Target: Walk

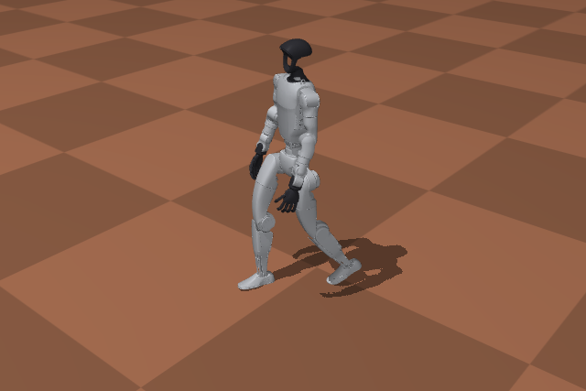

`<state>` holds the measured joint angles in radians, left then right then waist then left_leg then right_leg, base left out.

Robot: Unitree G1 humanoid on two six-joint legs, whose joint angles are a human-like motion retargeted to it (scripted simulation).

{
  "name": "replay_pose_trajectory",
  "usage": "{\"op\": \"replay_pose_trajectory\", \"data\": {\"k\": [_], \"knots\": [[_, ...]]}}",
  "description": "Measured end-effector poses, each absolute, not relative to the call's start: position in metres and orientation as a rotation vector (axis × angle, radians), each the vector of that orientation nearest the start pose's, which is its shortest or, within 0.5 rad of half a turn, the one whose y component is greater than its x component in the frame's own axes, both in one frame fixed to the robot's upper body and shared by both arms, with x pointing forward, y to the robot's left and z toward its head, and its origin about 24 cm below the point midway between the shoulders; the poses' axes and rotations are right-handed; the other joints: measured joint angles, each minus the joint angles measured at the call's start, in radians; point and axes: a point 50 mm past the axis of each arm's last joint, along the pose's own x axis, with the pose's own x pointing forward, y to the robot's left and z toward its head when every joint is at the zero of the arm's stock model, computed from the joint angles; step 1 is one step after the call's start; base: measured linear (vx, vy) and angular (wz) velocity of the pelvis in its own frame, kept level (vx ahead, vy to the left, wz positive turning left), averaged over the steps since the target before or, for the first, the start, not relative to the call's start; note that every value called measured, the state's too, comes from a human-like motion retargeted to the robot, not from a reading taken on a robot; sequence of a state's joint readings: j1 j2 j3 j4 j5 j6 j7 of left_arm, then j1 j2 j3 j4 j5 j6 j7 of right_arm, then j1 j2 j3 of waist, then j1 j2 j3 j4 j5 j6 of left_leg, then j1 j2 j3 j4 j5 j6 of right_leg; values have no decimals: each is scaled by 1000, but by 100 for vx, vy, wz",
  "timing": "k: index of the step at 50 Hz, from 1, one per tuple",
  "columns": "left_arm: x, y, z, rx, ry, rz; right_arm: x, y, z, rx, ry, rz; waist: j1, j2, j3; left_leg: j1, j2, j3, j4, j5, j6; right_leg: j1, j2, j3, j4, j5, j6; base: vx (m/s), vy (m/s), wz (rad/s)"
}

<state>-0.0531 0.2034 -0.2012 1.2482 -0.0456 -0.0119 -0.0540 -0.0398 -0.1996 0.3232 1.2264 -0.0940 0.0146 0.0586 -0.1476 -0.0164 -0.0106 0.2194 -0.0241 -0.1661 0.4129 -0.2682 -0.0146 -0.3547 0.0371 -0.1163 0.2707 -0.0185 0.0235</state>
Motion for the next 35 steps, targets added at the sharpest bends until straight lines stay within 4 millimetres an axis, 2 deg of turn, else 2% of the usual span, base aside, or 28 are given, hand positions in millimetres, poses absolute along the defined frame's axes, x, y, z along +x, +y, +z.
{"op": "replay_pose_trajectory", "data": {"k": [3,7,15,20,24,28,30,33,35], "knots": [[122,209,-158,258,1159,-85,109,-194,-164,-416,1208,267,6,-27,25,9,-25,18,-134,-36,41,-34,-32,39,-16,-7,52,-67,16,18],[129,209,-157,285,1150,-99,119,-185,-163,-399,1183,294,20,-49,52,-16,-51,38,-245,-22,66,-60,-76,15,29,-80,53,-64,15,8],[104,219,-162,319,1239,-117,122,-175,-162,-372,1169,366,44,-64,45,-108,-82,40,-355,91,60,-19,-148,-10,523,-313,-13,-54,12,12],[86,229,-164,324,1283,-127,120,-177,-162,-377,1172,372,81,-72,-1,-199,-93,58,-393,178,53,123,-170,32,665,-343,-18,-50,6,-2],[72,234,-165,324,1313,-129,121,-178,-162,-384,1172,360,123,-87,-45,-287,-103,90,-405,247,50,261,-163,97,595,-283,33,-52,-2,-13],[62,237,-166,310,1335,-100,128,-176,-160,-393,1144,342,164,-98,-70,-381,-100,128,-393,304,29,379,-137,162,399,-254,76,-57,-12,-24],[59,237,-167,296,1340,-76,136,-174,-157,-401,1113,337,179,-95,-70,-426,-87,146,-381,329,8,419,-118,179,287,-280,72,-60,-18,-29],[58,236,-167,275,1342,-39,152,-173,-151,-422,1052,335,188,-74,-56,-486,-47,171,-366,347,-28,440,-87,169,152,-359,33,-63,-22,-26],[59,234,-168,262,1340,-21,162,-173,-146,-437,1012,334,185,-59,-42,-520,-15,191,-355,288,-28,434,-68,148,89,-389,7,-65,-24,-15]]}}
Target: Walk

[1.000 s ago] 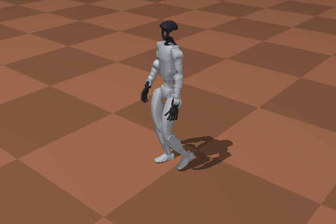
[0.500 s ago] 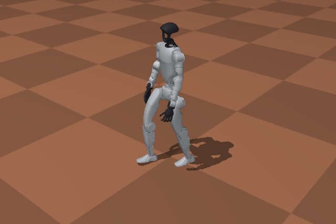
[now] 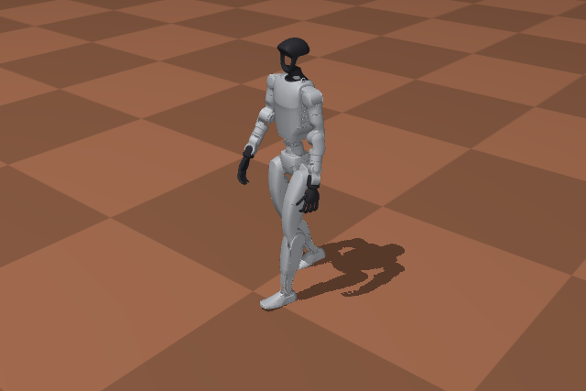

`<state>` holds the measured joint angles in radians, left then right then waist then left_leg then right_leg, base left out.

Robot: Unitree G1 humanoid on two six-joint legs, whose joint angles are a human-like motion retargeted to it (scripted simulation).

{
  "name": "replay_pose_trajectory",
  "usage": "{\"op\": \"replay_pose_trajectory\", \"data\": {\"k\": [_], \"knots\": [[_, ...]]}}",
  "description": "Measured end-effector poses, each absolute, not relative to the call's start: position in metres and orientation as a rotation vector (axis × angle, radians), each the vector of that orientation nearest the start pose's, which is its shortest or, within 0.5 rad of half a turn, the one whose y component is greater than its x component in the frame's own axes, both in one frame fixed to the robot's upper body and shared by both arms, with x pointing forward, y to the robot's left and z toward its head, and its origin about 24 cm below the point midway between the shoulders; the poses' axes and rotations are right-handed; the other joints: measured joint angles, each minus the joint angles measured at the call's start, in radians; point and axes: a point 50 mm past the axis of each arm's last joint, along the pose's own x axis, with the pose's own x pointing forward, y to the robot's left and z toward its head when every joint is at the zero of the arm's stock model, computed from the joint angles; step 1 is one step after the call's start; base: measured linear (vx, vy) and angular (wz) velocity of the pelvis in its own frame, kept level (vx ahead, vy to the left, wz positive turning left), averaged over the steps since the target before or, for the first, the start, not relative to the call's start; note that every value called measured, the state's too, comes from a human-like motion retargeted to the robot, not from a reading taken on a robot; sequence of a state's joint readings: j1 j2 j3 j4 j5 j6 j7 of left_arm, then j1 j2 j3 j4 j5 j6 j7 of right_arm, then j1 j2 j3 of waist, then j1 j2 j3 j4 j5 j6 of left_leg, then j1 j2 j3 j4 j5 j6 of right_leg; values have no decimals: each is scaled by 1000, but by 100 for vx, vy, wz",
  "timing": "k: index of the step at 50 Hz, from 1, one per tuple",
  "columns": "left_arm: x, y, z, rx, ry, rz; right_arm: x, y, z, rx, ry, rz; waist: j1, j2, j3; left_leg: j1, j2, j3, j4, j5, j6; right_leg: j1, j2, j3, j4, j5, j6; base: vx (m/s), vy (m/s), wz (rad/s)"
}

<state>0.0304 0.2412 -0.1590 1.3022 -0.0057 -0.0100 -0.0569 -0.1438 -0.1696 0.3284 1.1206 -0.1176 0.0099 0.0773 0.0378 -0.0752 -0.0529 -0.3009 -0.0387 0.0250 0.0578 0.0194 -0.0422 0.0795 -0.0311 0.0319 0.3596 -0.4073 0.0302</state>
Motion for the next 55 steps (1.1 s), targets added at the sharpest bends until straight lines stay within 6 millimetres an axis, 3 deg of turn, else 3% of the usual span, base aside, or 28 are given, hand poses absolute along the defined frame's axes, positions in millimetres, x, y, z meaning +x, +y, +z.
{"op": "replay_pose_trajectory", "data": {"k": [3,7,12,16,23,28,31,35,43,50,55], "knots": [[61,229,-169,242,1338,-14,172,-176,-140,-456,976,328,-13,23,20,-42,48,37,47,-77,-2,-26,28,-33,-56,-2,-25,-65,-23,-2],[63,224,-170,230,1337,-22,170,-185,-141,-473,988,311,-36,35,33,-74,94,94,254,-177,16,-72,51,-59,-87,32,-39,-63,-17,10],[72,223,-168,262,1304,-49,149,-199,-149,-500,1066,298,-62,46,26,-35,141,117,678,-333,52,-130,79,-80,-120,115,-45,-56,-8,11],[87,222,-165,280,1254,-67,127,-209,-155,-521,1139,291,-91,66,1,94,134,73,835,-355,39,-196,107,-93,-153,187,-50,-51,1,9],[127,208,-156,292,1128,-113,105,-213,-162,-506,1218,261,-155,94,-25,370,56,-82,554,-315,4,-344,116,-128,-151,309,-27,-54,8,11],[163,198,-144,310,1022,-154,117,-204,-161,-466,1191,254,-173,67,9,447,8,-103,234,-383,71,-439,65,-140,-137,367,34,-62,12,8],[170,195,-142,335,1006,-173,127,-196,-158,-448,1155,273,-174,50,32,440,-13,-94,126,-372,92,-490,34,-124,-125,319,55,-61,12,0],[159,198,-147,360,1061,-184,137,-187,-156,-439,1117,318,-168,40,54,411,-32,-90,41,-337,107,-531,-12,-151,17,209,34,-54,10,-7],[101,217,-164,368,1266,-181,135,-185,-156,-431,1124,374,-135,39,40,333,-50,-83,-21,-229,104,-462,-93,-157,473,-2,-36,-45,6,-9],[68,233,-167,361,1360,-158,127,-187,-159,-431,1154,368,-78,11,-5,241,-65,-52,-47,-130,108,-264,-106,-66,515,25,10,-42,-1,-15],[64,238,-166,357,1365,-127,129,-184,-159,-438,1149,362,-35,-16,-22,163,-68,-21,-40,-66,93,-140,-81,7,328,43,52,-46,-13,-20]]}}
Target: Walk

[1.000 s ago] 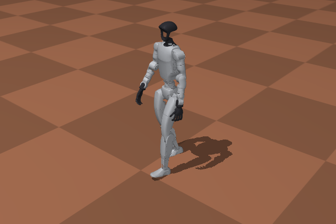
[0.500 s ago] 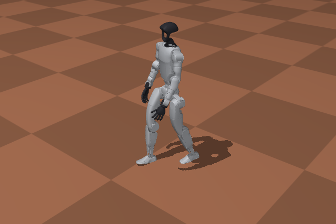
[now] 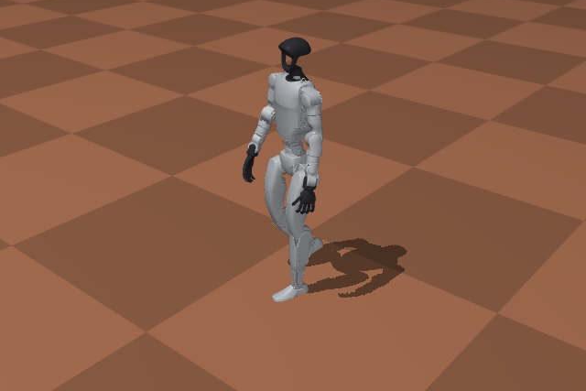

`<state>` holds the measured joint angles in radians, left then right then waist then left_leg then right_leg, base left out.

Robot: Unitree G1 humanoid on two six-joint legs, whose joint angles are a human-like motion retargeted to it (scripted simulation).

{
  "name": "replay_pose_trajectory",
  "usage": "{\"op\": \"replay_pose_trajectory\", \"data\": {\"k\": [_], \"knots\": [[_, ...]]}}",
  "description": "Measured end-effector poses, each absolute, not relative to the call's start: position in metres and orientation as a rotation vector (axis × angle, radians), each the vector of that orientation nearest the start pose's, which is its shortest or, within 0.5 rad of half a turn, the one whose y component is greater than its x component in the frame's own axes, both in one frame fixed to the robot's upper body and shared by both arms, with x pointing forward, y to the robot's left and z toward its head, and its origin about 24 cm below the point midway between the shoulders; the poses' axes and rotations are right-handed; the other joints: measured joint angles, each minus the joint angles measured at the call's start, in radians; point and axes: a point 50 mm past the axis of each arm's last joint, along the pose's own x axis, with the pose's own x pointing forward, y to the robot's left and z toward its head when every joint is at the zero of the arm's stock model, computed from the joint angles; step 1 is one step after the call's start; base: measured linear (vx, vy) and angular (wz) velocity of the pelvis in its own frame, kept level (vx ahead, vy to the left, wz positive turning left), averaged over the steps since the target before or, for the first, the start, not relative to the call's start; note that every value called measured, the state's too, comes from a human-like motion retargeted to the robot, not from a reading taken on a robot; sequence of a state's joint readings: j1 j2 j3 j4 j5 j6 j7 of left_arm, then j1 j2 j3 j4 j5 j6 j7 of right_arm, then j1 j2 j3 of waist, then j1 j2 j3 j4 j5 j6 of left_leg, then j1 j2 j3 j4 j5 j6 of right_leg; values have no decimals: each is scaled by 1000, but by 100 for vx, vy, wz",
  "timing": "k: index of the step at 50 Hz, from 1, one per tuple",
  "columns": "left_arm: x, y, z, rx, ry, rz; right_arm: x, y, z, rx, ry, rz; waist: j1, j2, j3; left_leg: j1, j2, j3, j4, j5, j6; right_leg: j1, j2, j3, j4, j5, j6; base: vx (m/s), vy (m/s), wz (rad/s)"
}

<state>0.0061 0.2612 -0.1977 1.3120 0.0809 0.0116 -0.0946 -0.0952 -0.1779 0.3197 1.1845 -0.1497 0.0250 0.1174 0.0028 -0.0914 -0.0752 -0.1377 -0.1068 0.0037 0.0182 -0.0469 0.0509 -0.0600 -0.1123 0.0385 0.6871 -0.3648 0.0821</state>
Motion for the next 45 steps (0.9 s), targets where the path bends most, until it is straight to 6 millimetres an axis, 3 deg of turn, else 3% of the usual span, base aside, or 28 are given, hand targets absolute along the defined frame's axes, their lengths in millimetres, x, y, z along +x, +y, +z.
{"op": "replay_pose_trajectory", "data": {"k": [7,13,20,25,30,34,40,45], "knots": [[81,231,-165,346,1305,-91,150,-180,-151,-485,1076,364,30,19,29,-116,68,24,44,65,-79,55,54,-30,-285,-120,-67,-50,-22,-22],[90,212,-167,351,1260,-146,157,-185,-148,-519,1055,350,19,42,56,-200,135,43,208,-89,-80,25,96,-77,-399,-64,-92,-50,-20,0],[90,202,-168,407,1249,-245,135,-199,-155,-556,1127,353,-9,61,50,-178,194,82,709,-296,-27,-27,133,-106,-451,37,-99,-44,-8,6],[93,200,-167,430,1234,-274,112,-205,-161,-585,1198,369,-42,84,18,-33,191,23,876,-293,-47,-96,165,-119,-478,112,-106,-38,3,0],[104,194,-165,443,1192,-289,94,-206,-167,-596,1255,379,-79,108,-12,142,151,-90,766,-213,-100,-182,180,-137,-479,182,-99,-40,9,0],[121,186,-161,442,1134,-308,92,-204,-168,-592,1269,373,-97,113,-14,240,124,-158,565,-221,-99,-251,164,-157,-466,231,-76,-46,13,5],[148,174,-153,458,1049,-349,110,-198,-165,-571,1228,367,-98,89,18,300,76,-181,285,-325,-22,-334,99,-184,-477,313,-18,-51,15,3],[152,173,-151,480,1040,-372,135,-189,-158,-558,1147,382,-85,71,45,279,44,-159,156,-329,11,-377,44,-225,-532,316,-6,-51,14,-9]]}}
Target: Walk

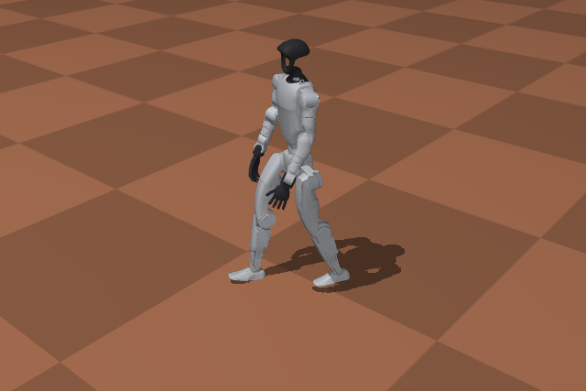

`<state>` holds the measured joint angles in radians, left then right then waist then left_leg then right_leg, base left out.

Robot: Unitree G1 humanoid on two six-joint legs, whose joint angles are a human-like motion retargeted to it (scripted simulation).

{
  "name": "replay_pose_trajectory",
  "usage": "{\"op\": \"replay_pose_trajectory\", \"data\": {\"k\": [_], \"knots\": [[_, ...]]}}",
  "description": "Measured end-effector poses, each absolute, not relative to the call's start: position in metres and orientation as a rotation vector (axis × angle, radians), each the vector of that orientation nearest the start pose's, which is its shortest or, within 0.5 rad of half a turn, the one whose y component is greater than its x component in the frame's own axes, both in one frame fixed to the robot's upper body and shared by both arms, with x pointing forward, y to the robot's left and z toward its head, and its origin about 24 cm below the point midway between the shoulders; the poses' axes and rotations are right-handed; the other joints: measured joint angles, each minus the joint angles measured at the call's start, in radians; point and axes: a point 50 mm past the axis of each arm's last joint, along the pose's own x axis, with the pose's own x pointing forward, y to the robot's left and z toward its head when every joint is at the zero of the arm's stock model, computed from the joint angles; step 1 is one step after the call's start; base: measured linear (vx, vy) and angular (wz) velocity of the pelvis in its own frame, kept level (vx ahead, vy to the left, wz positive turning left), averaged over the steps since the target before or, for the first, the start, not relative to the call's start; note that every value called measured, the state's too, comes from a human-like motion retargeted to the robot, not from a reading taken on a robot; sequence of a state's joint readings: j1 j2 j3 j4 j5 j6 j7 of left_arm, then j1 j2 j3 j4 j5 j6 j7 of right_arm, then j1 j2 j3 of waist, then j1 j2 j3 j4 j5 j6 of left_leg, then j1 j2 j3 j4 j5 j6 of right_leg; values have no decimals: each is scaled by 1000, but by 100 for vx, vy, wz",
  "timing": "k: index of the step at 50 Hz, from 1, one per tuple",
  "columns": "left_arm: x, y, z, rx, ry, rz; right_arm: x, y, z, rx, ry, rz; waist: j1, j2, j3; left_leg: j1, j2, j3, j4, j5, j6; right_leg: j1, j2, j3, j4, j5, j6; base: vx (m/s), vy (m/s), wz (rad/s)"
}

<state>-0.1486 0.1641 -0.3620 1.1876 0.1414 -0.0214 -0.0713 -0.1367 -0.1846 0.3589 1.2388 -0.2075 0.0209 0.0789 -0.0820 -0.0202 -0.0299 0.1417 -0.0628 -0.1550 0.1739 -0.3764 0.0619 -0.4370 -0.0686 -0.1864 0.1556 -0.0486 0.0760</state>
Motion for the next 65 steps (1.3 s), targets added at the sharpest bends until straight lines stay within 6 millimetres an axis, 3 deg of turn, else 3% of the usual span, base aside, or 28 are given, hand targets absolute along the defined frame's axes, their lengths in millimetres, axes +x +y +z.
{"op": "replay_pose_trajectory", "data": {"k": [5,9,15,20,26,33,41,46,51,59,65], "knots": [[135,180,-158,495,1105,-368,151,-181,-151,-560,1070,415,5,-7,19,-39,-20,16,-67,39,12,-16,-30,-16,43,-76,-4,-45,11,-12],[115,190,-163,504,1180,-351,157,-178,-148,-565,1037,445,2,-7,25,-69,-30,23,-93,79,14,-9,-50,-15,206,-178,-25,-40,9,-9],[91,204,-168,507,1269,-324,156,-179,-147,-567,1036,466,6,-8,18,-121,-43,42,-107,137,4,49,-77,-1,480,-332,-62,-36,7,-11],[83,213,-168,509,1294,-314,149,-183,-150,-561,1064,458,30,-14,-3,-173,-52,70,-116,184,1,146,-93,24,625,-402,-73,-34,6,-18],[85,218,-166,520,1281,-319,140,-186,-154,-550,1105,440,77,-37,-35,-253,-63,113,-121,245,10,294,-94,91,655,-371,-35,-34,2,-24],[94,219,-164,521,1243,-305,143,-181,-154,-549,1088,420,130,-68,-54,-364,-57,171,-93,309,-2,443,-60,182,435,-327,17,-39,-10,-34],[112,218,-160,523,1189,-259,172,-172,-141,-569,958,411,144,-49,-15,-486,35,204,-32,368,-80,486,11,159,172,-455,-60,-44,-23,-33],[117,215,-159,533,1167,-251,179,-173,-137,-584,919,406,124,-37,16,-544,98,206,11,273,-91,462,59,130,106,-452,-94,-41,-24,-6],[115,212,-160,545,1170,-262,167,-183,-142,-579,972,381,102,-38,32,-575,137,236,156,197,-79,431,87,110,75,-413,-102,-34,-17,8],[109,211,-161,569,1173,-286,123,-206,-158,-568,1152,337,87,-32,28,-521,157,237,463,40,-45,406,109,88,31,-344,-99,-23,-6,12],[105,208,-162,568,1175,-305,96,-214,-165,-546,1253,310,72,-15,12,-382,124,193,443,9,-49,396,121,71,11,-313,-95,-12,4,16]]}}
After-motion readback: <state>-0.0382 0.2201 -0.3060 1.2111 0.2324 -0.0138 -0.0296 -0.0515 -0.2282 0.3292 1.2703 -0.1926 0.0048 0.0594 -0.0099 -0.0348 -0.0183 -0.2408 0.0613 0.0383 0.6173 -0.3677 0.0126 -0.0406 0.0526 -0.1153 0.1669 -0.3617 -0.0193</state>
